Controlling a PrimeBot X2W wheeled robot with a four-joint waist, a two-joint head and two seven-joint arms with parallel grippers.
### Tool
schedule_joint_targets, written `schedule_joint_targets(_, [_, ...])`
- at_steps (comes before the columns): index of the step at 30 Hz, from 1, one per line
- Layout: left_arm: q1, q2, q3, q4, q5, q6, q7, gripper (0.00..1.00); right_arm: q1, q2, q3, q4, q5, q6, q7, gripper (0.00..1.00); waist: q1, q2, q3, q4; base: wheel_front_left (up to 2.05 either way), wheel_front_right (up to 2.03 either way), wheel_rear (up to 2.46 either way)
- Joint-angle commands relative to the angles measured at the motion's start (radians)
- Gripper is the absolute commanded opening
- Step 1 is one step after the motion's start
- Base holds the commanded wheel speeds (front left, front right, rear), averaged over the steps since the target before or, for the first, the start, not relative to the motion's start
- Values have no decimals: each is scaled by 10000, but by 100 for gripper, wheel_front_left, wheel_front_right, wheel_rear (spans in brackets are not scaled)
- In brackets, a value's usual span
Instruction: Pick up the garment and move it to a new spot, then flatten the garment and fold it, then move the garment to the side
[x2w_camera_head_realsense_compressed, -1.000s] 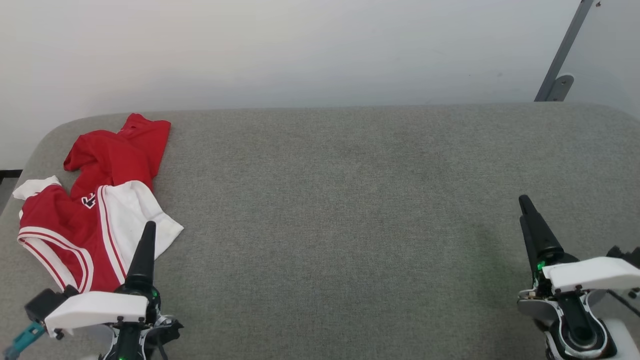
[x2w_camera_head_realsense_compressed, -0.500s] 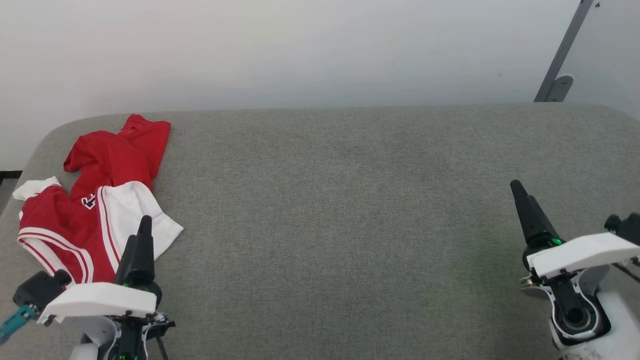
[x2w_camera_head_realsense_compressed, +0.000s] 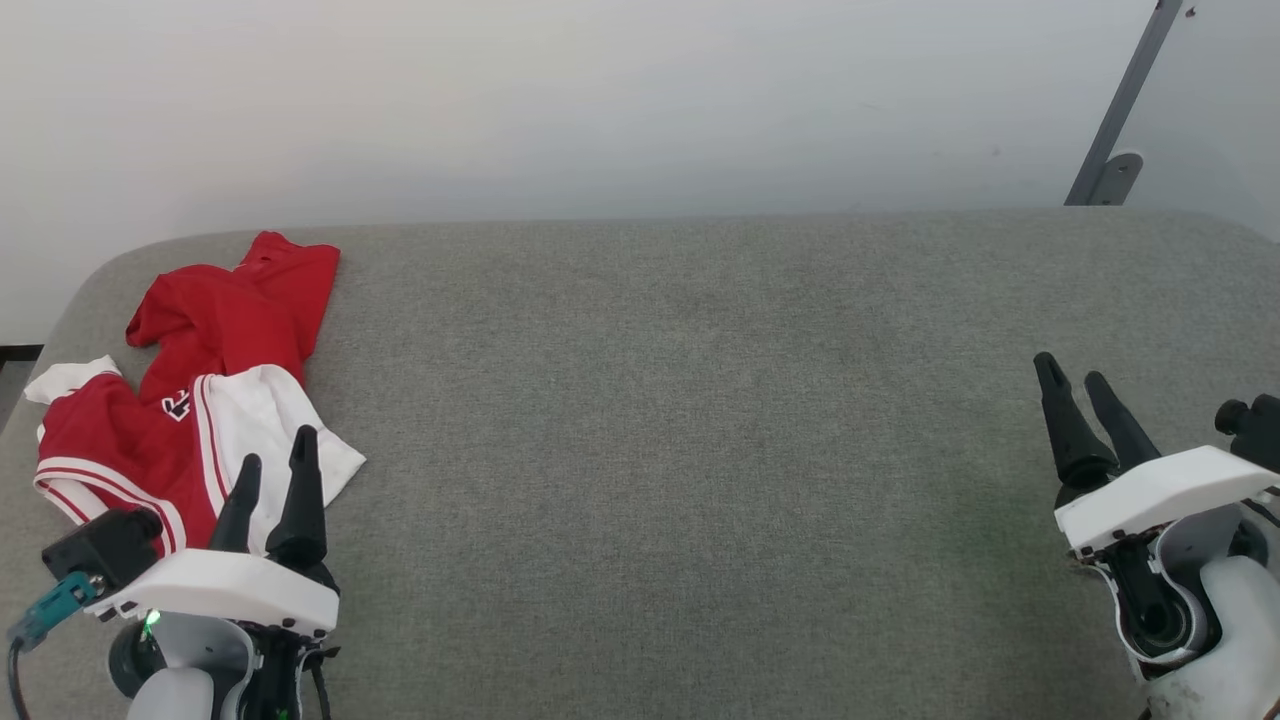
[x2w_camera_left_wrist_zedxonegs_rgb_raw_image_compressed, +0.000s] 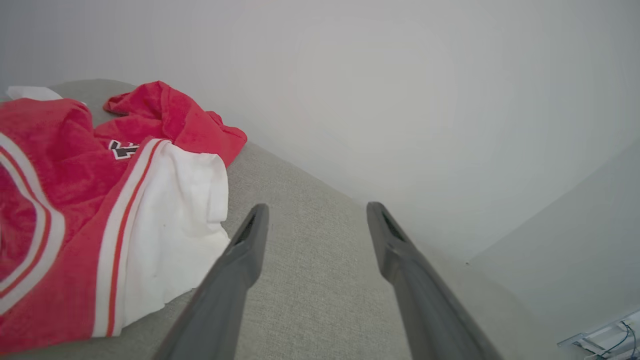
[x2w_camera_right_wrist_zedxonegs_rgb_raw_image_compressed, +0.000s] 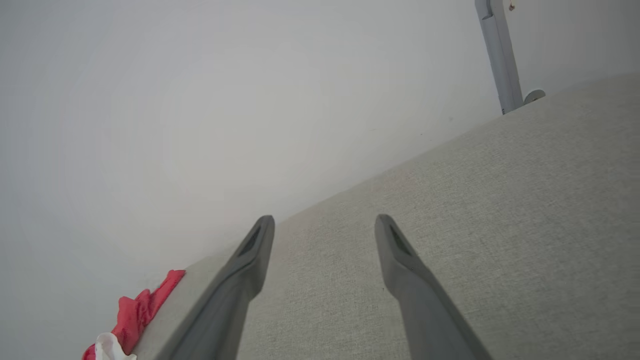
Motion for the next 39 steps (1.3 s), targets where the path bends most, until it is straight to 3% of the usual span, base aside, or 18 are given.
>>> schedule_joint_targets(1, [-287,149,-60,-60,334,44,-111,100,-379,-111,-35,2,-332,39,-109,100,0,0,-1,-4,0,0,0])
schedule_joint_targets(21, [-472,711,-768,220,2833,545,-677,100,-778,-359,-292,507,-3433,43,-660,100,0,0,-58,-37,0,0,0])
schedule_joint_targets(39, [-507,843,-916,278,4068,598,-1082,100,-876,-452,-383,509,-4592,47,-923,100,0,0,-84,-79,0,0,0])
